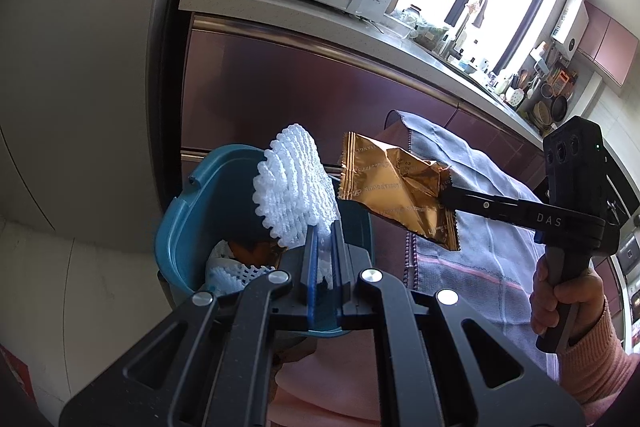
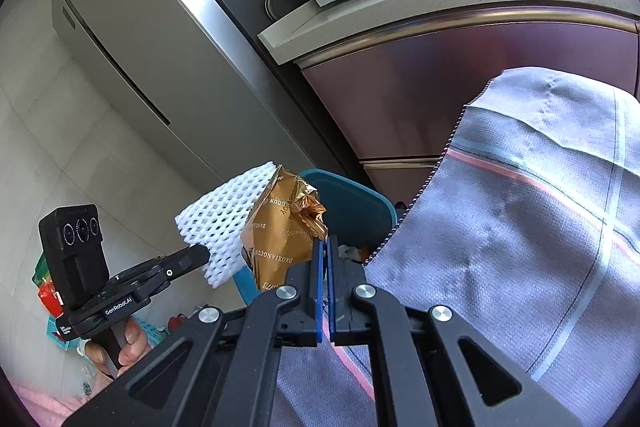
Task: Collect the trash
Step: 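Carry the foam net and gold wrapper over the teal bin with both tools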
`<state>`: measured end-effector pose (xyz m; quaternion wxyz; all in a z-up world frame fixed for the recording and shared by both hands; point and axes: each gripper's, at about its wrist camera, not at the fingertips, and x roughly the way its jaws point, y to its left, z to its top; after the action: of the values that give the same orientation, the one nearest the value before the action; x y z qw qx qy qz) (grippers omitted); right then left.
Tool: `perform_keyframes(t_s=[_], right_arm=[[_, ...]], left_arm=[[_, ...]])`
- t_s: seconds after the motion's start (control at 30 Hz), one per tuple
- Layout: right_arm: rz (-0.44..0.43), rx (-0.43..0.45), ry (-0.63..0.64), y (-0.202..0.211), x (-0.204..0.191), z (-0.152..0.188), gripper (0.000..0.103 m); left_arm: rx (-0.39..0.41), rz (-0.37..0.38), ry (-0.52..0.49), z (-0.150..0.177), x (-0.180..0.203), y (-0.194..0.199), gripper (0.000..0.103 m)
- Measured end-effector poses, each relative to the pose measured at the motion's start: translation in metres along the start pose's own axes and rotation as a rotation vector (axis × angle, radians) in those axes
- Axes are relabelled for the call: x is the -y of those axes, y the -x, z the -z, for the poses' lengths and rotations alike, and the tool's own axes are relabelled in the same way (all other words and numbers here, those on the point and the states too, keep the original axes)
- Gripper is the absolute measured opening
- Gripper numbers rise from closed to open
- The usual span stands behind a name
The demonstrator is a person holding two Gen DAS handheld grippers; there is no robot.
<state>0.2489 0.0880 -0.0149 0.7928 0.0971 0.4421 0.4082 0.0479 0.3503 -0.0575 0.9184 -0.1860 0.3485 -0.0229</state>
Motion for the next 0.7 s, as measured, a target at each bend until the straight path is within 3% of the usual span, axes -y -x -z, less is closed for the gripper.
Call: perform_keyframes(t_s=[0.7], right_arm=[[0.040, -0.062, 0.015, -0.038, -0.004, -0.007, 0.001]], left_arm=[[-0.050, -0.054, 0.029, 0.000, -0.017, -0.032, 0.007]])
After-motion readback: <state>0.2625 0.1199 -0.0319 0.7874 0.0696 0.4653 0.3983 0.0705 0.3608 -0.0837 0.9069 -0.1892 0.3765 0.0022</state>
